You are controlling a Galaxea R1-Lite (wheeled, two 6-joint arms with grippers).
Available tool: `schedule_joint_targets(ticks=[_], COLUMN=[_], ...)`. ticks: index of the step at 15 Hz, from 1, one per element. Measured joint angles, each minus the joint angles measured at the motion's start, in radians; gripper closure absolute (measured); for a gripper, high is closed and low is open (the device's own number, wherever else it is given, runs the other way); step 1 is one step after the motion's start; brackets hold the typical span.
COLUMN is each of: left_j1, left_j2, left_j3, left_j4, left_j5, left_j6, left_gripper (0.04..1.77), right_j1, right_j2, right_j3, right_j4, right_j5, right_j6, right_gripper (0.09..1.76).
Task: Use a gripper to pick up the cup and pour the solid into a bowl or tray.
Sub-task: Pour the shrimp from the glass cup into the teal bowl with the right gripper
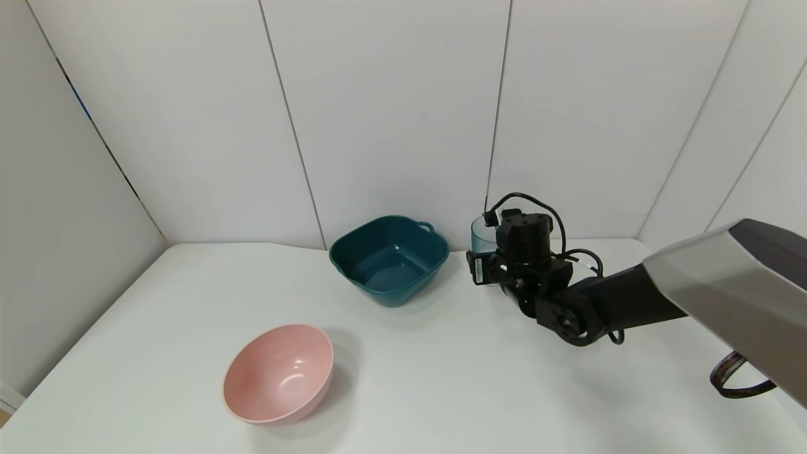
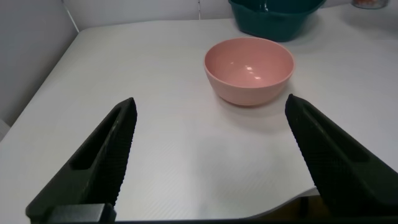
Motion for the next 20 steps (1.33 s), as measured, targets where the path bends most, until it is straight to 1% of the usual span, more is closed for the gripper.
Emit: schedule_joint_targets(ticks=[5,9,11,12,14,15,18,20], left_j1=[0.000,0.000,0.000,0.000,0.000,0.000,0.000,0.000], left_j2=[0.000,0.000,0.000,0.000,0.000,0.000,0.000,0.000], left_j3=[0.000,0.000,0.000,0.000,0.000,0.000,0.000,0.000], left_j4=[0.000,0.000,0.000,0.000,0.000,0.000,0.000,0.000], left_j5=[-0.006,-0.006,-0.006,-0.006,-0.006,-0.006,-0.005,-0.006], left_j6=[0.000,0.000,0.000,0.000,0.000,0.000,0.000,0.000], left_gripper=[0.09,0.09,0.09,0.09,0.09,0.09,0.09,0.09], right_j1=[-0.010,-0.002,0.003,0.008,0.014,0.020,0.038,0.045], right_j2=[-0.036,-0.029,-0.009,0.007,0.036,0.050,0.081,0.102], right_j3=[-0.224,-0.391,-0.472,-0.518,-0.567,-0.578,-0.595,-0.598], right_j4=[0.217,0.404,0.467,0.502,0.515,0.515,0.512,0.483], right_j5=[0.037,0.072,0.078,0.075,0.065,0.044,0.017,-0.024], right_j6=[-0.153,-0.198,-0.210,-0.243,-0.354,-0.401,-0.535,-0.615], right_gripper=[0.51,0.51,0.51,0.51,0.51,0.51,0.51,0.51])
